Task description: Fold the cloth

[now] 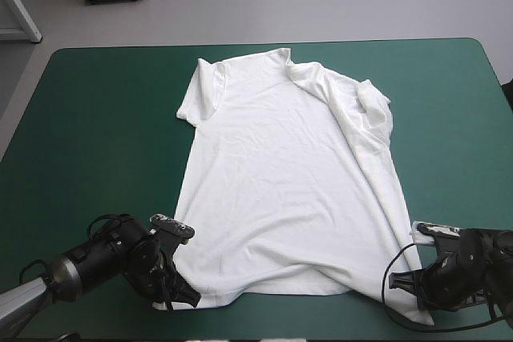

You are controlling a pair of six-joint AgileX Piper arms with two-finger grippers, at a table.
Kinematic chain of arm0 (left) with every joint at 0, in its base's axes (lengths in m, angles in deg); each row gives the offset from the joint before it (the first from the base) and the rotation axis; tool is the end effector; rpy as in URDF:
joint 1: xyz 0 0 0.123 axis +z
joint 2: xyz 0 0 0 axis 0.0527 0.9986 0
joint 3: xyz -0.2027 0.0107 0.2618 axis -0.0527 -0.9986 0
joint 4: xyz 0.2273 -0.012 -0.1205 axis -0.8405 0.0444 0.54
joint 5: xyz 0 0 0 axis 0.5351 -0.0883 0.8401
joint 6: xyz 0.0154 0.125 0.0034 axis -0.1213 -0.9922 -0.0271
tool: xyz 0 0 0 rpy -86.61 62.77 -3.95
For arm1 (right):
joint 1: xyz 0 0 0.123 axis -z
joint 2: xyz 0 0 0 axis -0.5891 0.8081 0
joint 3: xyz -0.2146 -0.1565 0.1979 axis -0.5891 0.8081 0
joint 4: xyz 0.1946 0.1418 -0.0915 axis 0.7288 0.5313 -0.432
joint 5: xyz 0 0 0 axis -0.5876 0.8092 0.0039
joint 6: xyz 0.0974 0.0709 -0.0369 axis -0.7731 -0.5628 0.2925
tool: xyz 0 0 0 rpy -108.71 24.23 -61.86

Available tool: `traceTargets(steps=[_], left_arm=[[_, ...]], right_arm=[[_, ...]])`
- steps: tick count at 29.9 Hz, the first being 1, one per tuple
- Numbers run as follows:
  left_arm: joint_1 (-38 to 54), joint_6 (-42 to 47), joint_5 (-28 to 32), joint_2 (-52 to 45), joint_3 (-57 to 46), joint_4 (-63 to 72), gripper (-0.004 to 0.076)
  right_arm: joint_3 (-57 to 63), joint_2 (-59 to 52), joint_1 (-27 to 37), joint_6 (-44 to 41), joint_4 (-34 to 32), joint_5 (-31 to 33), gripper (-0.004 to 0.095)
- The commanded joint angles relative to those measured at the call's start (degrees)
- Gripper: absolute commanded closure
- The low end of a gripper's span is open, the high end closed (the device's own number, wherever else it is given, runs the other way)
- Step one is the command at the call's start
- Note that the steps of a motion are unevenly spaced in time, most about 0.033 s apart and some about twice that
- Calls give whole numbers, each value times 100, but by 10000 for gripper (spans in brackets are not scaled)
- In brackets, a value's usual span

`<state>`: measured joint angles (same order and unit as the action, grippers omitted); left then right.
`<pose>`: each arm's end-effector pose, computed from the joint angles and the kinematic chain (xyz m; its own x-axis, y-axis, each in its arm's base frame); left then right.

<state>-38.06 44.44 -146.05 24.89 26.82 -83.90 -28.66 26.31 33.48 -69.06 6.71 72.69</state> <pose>0.1166 -0.1084 0.2073 -0.9044 0.4268 -0.0017 0.4265 0.9035 -0.0416 0.0993 0.0182 0.2115 -0.9961 0.0809 -0.0349 0.0764 0.9905 0.1142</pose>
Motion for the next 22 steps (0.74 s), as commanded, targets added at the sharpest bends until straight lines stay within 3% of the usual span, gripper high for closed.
traceTargets(steps=[1,7,11,16,22], left_arm=[[-102,105,854,97,-41,857,746],[-102,105,781,72,14,848,746],[-102,3,485,-46,532,819,745],[-102,3,-167,-211,1714,252,746],[-102,-65,-1006,-221,3918,-777,746]], right_arm=[[-127,24,56,4,75,180,924],[-663,24,56,-12,64,432,924],[-1691,24,56,37,74,753,924],[-3056,23,56,44,213,753,924],[-4703,33,56,189,388,745,924]])
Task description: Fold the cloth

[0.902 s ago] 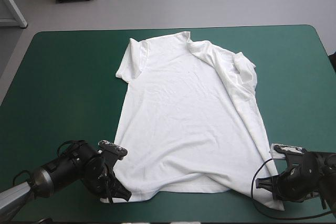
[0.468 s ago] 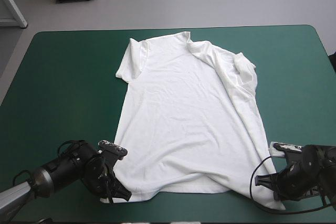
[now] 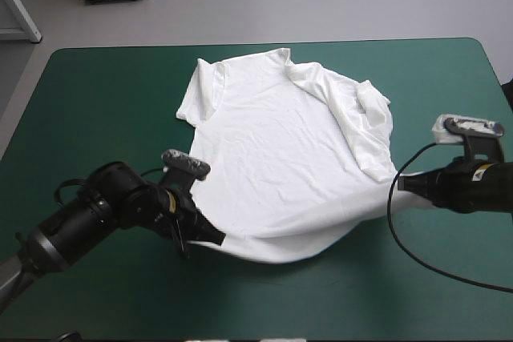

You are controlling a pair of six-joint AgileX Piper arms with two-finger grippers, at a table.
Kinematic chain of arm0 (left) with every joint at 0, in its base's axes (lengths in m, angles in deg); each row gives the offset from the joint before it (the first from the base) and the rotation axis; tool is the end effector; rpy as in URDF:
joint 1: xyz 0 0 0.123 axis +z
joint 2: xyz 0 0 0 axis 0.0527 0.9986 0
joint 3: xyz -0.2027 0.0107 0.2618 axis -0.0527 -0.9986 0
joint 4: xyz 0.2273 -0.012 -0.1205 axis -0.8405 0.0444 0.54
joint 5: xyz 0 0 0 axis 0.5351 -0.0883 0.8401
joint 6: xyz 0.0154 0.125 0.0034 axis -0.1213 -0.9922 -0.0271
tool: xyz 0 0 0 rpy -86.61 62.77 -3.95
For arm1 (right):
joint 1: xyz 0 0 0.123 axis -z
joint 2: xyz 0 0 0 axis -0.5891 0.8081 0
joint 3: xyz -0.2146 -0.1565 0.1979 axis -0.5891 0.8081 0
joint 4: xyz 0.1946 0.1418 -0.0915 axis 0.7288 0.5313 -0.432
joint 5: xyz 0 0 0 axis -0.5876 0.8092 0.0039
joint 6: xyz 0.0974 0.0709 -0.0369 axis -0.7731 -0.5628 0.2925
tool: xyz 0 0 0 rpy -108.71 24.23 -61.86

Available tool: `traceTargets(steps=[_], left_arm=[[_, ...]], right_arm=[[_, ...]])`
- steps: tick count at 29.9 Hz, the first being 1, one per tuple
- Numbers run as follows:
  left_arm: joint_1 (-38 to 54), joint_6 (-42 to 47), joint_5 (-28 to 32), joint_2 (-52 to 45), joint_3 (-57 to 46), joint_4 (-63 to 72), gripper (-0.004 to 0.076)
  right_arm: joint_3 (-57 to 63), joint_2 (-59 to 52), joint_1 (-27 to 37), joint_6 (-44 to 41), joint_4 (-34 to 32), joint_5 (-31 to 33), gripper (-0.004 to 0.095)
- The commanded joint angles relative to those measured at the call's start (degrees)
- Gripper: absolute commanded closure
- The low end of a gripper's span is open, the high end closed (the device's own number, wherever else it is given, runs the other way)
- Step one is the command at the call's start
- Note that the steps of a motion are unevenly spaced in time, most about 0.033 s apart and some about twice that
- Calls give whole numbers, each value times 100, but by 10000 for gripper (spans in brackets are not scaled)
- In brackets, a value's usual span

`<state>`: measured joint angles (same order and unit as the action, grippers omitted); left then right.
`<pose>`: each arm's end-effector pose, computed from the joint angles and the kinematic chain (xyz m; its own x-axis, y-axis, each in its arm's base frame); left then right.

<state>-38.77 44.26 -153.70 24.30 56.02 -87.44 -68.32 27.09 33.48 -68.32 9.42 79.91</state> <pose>0.1715 -0.1510 0.3462 -0.8261 0.4161 -0.3802 0.4778 0.8748 -0.0808 0.1645 0.0275 0.4076 -0.8328 0.0760 -0.5484 -0.0394 0.9799 0.1956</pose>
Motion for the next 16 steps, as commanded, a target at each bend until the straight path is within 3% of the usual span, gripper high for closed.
traceTargets(steps=[1,16], left_arm=[[-31,-46,-241,-162,1306,-539,745],[-31,-1121,573,460,6180,-1358,745]], right_arm=[[-1004,-32,56,172,127,23,924],[-5668,1675,56,842,1233,-759,924]])
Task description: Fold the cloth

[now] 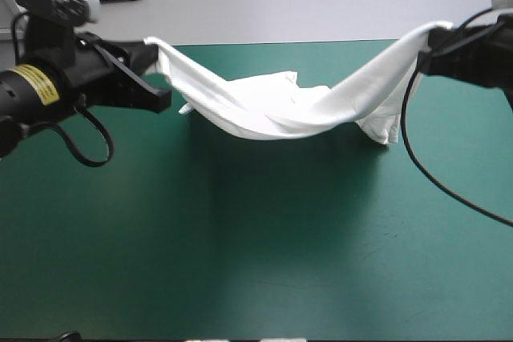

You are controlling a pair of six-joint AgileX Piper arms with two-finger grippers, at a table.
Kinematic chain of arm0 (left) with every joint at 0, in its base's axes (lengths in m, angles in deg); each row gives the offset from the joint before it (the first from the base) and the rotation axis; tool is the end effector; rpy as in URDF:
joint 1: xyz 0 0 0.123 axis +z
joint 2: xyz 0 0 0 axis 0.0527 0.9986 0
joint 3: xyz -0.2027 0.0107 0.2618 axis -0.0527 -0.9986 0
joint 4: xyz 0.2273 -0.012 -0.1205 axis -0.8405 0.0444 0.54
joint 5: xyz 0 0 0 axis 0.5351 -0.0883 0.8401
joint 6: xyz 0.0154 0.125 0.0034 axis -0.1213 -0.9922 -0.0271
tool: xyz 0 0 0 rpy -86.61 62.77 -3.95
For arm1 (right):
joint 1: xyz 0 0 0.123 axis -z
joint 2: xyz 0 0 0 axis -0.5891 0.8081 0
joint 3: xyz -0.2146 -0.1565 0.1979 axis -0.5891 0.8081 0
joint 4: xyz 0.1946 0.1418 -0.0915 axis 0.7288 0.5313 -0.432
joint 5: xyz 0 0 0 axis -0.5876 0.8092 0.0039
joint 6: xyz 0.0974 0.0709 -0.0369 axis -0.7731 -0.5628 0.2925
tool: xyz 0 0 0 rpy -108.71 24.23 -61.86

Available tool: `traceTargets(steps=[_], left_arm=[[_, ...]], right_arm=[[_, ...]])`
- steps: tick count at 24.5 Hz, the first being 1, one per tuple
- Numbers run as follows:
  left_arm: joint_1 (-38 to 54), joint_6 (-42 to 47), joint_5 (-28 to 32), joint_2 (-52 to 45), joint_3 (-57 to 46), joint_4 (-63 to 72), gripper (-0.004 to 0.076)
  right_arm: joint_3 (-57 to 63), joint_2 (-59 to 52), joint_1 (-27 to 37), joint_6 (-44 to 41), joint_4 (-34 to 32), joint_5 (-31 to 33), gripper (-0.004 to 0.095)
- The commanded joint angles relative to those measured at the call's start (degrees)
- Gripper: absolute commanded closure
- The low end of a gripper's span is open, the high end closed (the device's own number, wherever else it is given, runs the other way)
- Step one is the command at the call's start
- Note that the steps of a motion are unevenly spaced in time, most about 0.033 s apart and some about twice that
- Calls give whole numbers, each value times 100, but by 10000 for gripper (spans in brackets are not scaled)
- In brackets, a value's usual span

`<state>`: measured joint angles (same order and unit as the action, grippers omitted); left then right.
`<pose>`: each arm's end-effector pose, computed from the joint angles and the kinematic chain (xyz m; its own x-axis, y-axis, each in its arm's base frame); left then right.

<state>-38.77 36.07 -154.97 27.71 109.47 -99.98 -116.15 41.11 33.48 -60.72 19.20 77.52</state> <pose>0.1753 -0.1206 0.6194 -0.2353 0.1911 -0.9530 0.4954 0.8672 0.0515 0.1922 0.0479 0.6180 -0.3323 0.0369 -0.9425 -0.3203 0.9355 0.1495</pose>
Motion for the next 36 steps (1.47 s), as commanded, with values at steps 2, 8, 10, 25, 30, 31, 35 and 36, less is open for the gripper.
traceTargets(steps=[2,8,10,25,30,31,35,36], left_arm=[[-31,-502,942,324,1408,-104,746],[-31,-780,1661,760,2543,-114,746],[-31,-779,2021,829,2742,-104,746],[-31,-821,2235,1411,2936,-1305,745],[878,586,3320,2154,2947,-2233,745],[1267,818,3632,2194,2947,-1933,745],[2445,-24,4920,2298,2959,469,746],[2488,-160,4916,2306,3004,719,745]], right_arm=[[-1630,611,56,83,365,-569,924],[-3637,1299,56,104,546,-994,924],[-4142,1413,56,104,546,-1036,924],[-4133,1663,56,103,388,-937,922],[-3781,2514,56,172,616,-1921,922],[-3781,2596,56,238,757,-2280,922],[-3781,2698,56,706,1139,-2952,918],[-3781,2711,56,706,1139,-2952,918]])
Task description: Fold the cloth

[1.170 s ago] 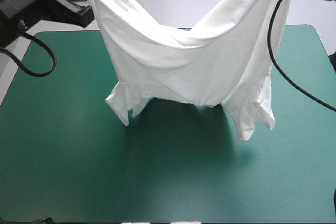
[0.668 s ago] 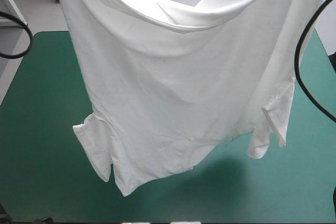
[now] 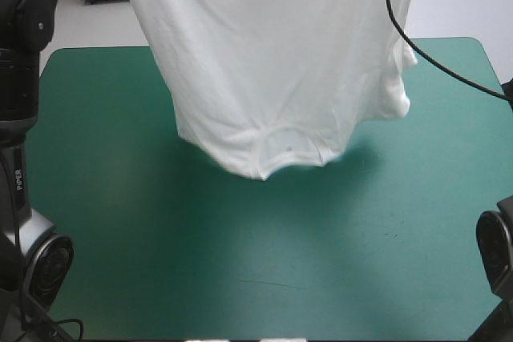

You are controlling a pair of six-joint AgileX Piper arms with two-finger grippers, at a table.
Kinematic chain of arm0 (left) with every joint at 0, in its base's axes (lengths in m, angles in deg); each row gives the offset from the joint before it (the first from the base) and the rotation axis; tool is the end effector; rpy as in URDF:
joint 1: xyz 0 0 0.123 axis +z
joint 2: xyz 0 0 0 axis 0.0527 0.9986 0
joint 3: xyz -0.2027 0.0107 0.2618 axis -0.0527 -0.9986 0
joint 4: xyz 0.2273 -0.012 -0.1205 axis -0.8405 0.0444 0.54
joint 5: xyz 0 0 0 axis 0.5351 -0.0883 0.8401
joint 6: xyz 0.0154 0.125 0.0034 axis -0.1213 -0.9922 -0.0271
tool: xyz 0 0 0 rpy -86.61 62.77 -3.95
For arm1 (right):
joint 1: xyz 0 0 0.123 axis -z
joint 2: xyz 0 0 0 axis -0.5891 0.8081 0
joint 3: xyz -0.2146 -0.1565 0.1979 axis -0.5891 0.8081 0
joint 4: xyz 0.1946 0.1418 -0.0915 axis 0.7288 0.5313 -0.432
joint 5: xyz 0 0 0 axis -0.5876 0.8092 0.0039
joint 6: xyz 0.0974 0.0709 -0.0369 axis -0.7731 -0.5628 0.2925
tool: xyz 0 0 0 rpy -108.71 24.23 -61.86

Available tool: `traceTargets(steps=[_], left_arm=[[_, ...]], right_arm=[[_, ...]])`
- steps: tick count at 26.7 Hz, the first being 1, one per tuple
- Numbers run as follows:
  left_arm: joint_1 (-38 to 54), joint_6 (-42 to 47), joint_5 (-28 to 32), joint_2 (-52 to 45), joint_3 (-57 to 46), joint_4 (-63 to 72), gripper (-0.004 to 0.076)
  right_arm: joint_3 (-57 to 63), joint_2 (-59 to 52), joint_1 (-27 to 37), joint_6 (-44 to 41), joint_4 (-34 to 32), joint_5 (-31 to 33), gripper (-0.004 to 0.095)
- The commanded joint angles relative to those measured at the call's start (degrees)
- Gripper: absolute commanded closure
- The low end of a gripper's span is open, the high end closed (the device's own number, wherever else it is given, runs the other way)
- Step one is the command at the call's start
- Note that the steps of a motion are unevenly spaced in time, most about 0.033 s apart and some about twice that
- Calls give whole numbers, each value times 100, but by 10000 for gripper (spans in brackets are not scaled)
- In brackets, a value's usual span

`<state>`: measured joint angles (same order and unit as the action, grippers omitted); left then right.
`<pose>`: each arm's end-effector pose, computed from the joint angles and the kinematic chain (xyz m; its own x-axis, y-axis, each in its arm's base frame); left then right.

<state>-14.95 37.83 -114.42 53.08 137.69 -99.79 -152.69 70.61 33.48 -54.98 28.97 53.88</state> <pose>0.3291 -0.0931 0.7120 0.4259 -0.0650 -0.9024 0.1888 0.9819 0.0183 0.3341 0.0589 0.6958 0.1784 0.1975 -0.9639 -0.4221 0.9003 0.1064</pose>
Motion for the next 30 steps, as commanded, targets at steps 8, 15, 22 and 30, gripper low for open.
traceTargets(steps=[8,15,22,30], left_arm=[[128,-674,-1745,578,169,726,745],[628,-384,-2971,1557,169,1451,746],[682,-563,-3857,2574,169,2112,745],[662,-497,-4618,3275,169,2258,745]], right_arm=[[-118,525,56,-522,-216,1860,919],[-59,1572,56,-873,-206,2612,921],[-51,2558,56,-1299,-20,2624,921],[365,2773,44,-1029,-677,2645,920]])
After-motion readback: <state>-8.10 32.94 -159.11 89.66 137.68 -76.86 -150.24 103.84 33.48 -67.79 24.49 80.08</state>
